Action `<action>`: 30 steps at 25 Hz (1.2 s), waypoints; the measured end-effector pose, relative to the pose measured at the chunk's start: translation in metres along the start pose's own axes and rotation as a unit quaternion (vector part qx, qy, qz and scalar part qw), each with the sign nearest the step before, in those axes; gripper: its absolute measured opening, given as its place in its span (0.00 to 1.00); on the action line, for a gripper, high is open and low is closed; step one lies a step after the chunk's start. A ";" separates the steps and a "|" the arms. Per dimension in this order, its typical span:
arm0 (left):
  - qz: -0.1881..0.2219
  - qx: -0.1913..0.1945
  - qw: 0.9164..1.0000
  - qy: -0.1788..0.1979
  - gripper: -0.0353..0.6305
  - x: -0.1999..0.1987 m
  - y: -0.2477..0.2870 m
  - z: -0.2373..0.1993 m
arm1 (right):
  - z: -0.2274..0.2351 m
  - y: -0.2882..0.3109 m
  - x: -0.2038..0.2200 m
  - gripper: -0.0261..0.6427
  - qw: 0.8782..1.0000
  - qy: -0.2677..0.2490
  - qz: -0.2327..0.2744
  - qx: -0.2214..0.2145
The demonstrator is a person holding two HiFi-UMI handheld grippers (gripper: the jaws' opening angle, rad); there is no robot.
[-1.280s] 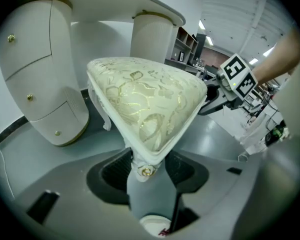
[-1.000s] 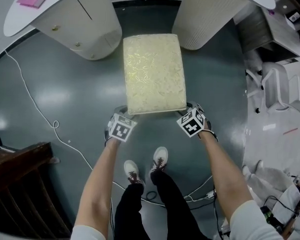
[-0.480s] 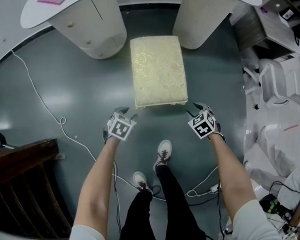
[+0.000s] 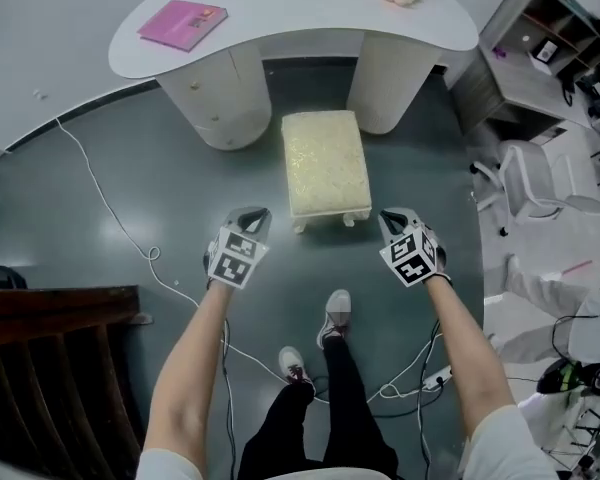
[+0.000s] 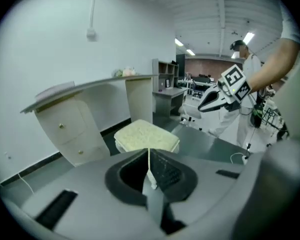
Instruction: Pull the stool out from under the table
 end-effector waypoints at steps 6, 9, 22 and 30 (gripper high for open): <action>0.079 0.000 0.997 0.025 0.09 -0.069 -0.092 0.056 | 0.023 -0.099 -0.065 0.06 0.998 0.034 0.047 0.014; 0.115 -0.007 0.993 0.031 0.08 -0.098 -0.136 0.079 | 0.029 -0.148 -0.092 0.06 0.997 0.044 0.066 0.023; 0.152 -0.074 0.969 0.181 0.08 -0.184 -0.333 0.148 | 0.059 -0.348 -0.208 0.06 0.976 0.031 0.187 0.103; 0.190 -0.096 0.948 0.236 0.08 -0.207 -0.408 0.197 | 0.048 -0.435 -0.251 0.06 0.965 0.049 0.231 0.118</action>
Point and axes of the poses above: the fingertips, and each gripper's own axes: y forward along the fingers, z to its right, x out of its underside, the point moved 4 cm from there along -y, backward along the fingers, and after that the axes turned 15 degrees about x, right-handed, at the moved point
